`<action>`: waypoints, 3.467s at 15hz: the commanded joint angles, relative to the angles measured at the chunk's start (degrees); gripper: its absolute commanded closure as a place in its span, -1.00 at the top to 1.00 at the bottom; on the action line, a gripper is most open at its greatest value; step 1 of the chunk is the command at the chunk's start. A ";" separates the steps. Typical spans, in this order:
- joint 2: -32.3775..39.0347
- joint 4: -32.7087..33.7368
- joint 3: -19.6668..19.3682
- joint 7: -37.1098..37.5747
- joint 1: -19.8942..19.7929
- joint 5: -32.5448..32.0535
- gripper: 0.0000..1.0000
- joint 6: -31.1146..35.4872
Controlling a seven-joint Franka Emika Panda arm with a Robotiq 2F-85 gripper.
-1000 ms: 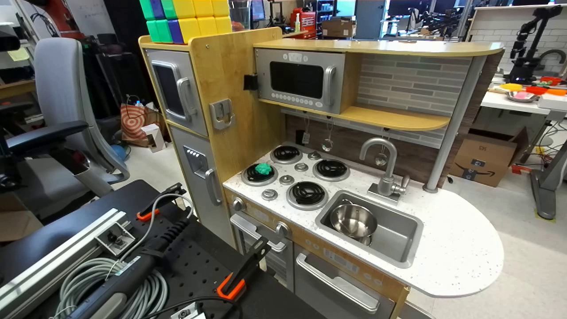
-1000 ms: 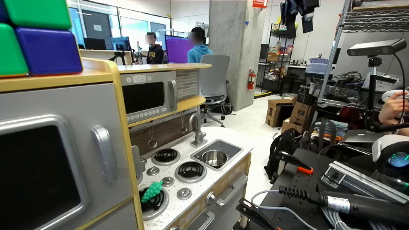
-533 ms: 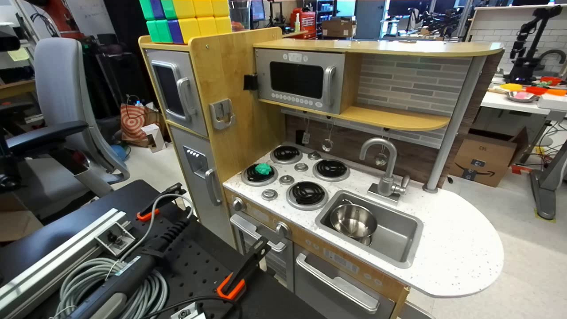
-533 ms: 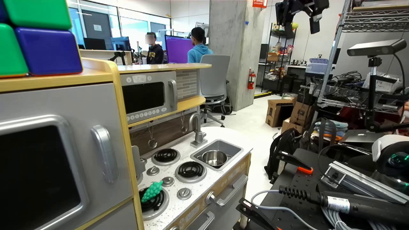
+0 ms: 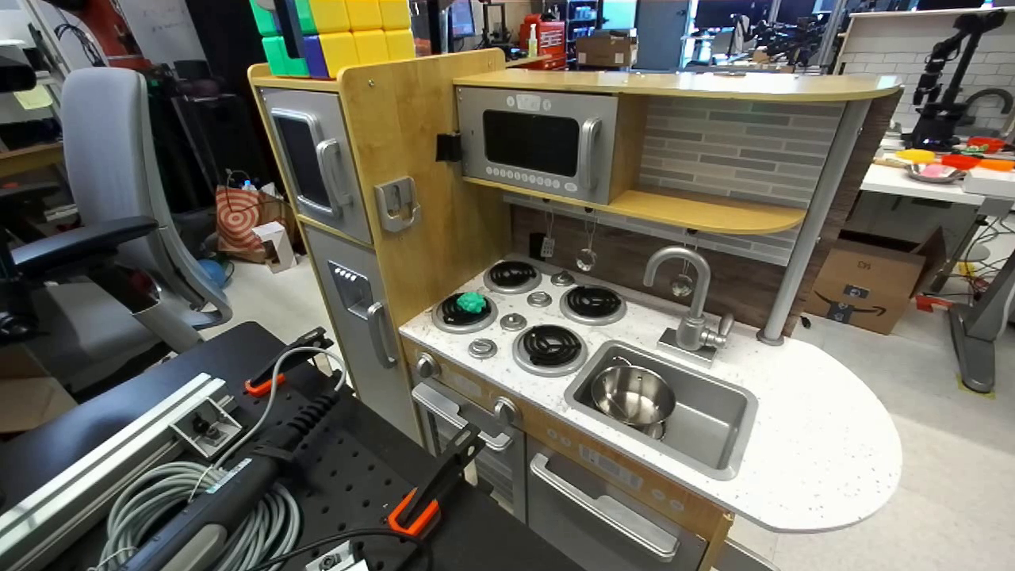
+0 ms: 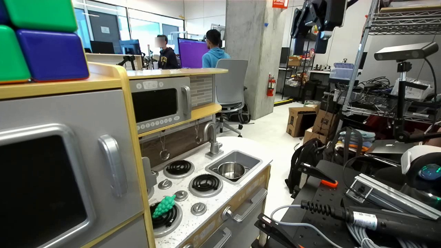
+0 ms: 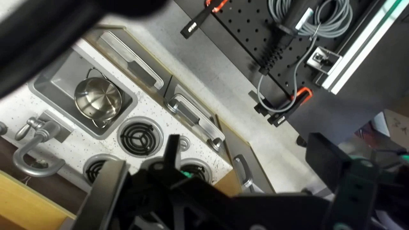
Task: Put the green object on the stove into the pot that is in the sink
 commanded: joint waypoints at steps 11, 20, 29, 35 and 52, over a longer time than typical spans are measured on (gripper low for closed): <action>-5.06 -7.94 -0.69 -1.37 1.70 -0.89 1.00 14.12; 6.49 -5.75 -2.92 -19.00 6.82 -4.44 1.00 29.28; 26.18 3.67 -3.07 -30.60 9.38 10.34 1.00 30.39; 46.49 21.20 5.67 -17.48 6.35 -0.92 1.00 18.33; 55.78 18.74 8.80 -9.29 4.99 -15.08 1.00 45.34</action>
